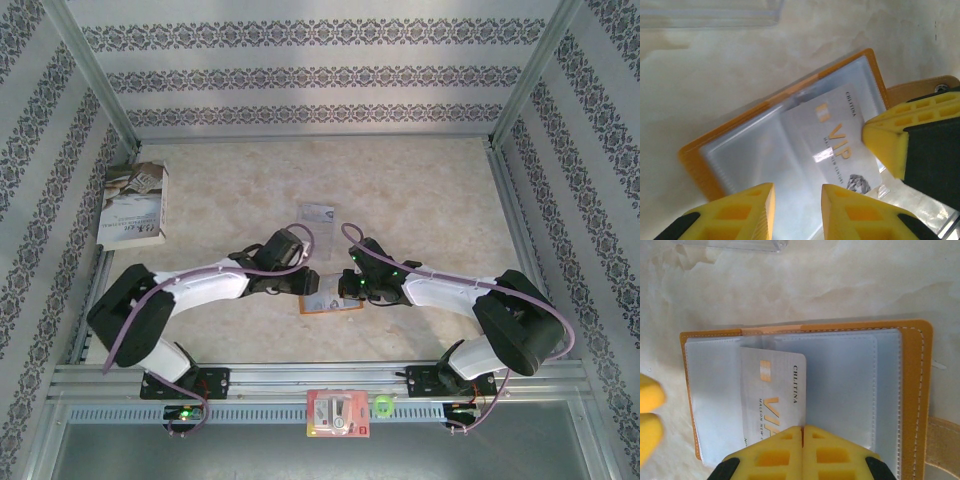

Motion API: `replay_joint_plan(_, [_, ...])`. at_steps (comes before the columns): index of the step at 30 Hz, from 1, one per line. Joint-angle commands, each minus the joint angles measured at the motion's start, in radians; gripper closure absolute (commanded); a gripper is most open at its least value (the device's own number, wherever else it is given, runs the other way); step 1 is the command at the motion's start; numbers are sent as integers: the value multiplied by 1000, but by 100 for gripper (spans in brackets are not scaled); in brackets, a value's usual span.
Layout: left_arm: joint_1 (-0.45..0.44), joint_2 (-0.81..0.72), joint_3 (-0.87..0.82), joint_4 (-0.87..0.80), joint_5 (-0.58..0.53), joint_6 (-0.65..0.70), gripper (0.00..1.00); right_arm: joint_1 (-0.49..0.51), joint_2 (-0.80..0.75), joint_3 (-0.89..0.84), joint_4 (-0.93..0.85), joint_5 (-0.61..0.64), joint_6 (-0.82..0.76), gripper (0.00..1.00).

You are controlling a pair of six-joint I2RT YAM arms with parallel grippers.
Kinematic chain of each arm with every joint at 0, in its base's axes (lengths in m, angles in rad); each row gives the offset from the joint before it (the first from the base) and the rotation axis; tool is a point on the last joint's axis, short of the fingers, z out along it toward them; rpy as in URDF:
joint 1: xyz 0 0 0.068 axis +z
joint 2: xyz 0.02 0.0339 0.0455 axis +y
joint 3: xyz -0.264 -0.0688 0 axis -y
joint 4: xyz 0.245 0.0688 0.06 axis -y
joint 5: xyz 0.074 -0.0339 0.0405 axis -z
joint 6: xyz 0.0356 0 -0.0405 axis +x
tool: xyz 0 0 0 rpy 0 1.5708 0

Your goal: Take the credit cards out of the card holder

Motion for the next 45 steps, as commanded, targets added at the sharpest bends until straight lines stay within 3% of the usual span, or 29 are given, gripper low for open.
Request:
replay_joint_plan(1, [-17,51,31,37,32,20,68,9,7,-21,3,9,-31,100])
replay_joint_plan(5, [-18,93,53,24,32,29,68,8,18,-24,15,-4,-39,100])
replay_joint_plan(11, [-19,150,91,-58,11,46,74,-3,32,-33,45,-34,-46,100])
replay_joint_plan(24, [-20,239,113,-204,-21,79,84,-40,42,-57,90,-94,-42,84])
replay_joint_plan(31, [-20,260,97,-203,-14,79,87,-67,78,-69,144,-161,-22,76])
replay_joint_plan(33, [-20,261,96,-208,-16,80,88,-72,81,-71,156,-177,-20,76])
replay_joint_plan(37, [-20,256,97,-206,-14,79,88,-76,65,-77,160,-172,-19,87])
replay_joint_plan(45, [-8,209,78,-165,-25,74,81,-102,-62,-84,54,-115,-55,99])
